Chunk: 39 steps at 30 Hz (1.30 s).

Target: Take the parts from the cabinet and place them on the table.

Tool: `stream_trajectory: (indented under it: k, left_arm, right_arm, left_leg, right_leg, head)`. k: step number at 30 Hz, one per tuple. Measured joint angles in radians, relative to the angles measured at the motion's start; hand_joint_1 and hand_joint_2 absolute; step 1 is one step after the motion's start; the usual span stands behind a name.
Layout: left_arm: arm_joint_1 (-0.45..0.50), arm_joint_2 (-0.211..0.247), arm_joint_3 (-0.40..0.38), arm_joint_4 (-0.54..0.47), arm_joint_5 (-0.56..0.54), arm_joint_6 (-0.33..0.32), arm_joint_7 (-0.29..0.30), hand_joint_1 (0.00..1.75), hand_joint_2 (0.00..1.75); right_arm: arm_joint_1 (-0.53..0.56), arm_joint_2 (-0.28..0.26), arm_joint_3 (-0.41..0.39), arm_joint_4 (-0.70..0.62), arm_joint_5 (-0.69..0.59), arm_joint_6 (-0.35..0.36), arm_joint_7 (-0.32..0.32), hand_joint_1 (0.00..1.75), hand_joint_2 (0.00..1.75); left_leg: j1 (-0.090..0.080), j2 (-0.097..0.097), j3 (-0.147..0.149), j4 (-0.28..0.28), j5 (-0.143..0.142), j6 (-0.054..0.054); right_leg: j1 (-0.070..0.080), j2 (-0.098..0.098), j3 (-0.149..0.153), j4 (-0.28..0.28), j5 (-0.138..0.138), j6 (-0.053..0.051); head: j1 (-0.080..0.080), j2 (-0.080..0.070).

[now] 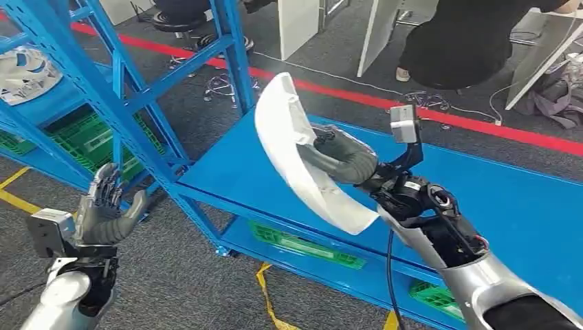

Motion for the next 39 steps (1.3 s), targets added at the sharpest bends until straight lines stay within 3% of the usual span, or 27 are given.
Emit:
stream_trajectory:
  k: [31, 39]
  left_arm:
    - [0.012, -0.002, 0.024, -0.003, -0.011, 0.001, 0.011, 0.0, 1.75]
    - [0.012, -0.003, 0.025, -0.005, -0.01, 0.012, 0.019, 0.0, 1.75]
  right_arm:
    - [-0.009, 0.0, 0.009, 0.001, -0.021, -0.043, 0.032, 1.75, 1.75]
    - [-0.011, 0.0, 0.019, 0.002, 0.032, -0.063, 0.006, 1.75, 1.75]
  left_leg:
    - [0.0, 0.0, 0.0, 0.0, 0.0, 0.0]
    - [0.0, 0.0, 0.0, 0.0, 0.0, 0.0]
  right_leg:
    - [0.0, 0.0, 0.0, 0.0, 0.0, 0.0]
    - [0.0, 0.0, 0.0, 0.0, 0.0, 0.0]
  head:
    - [0.0, 0.0]
    - [0.0, 0.0]
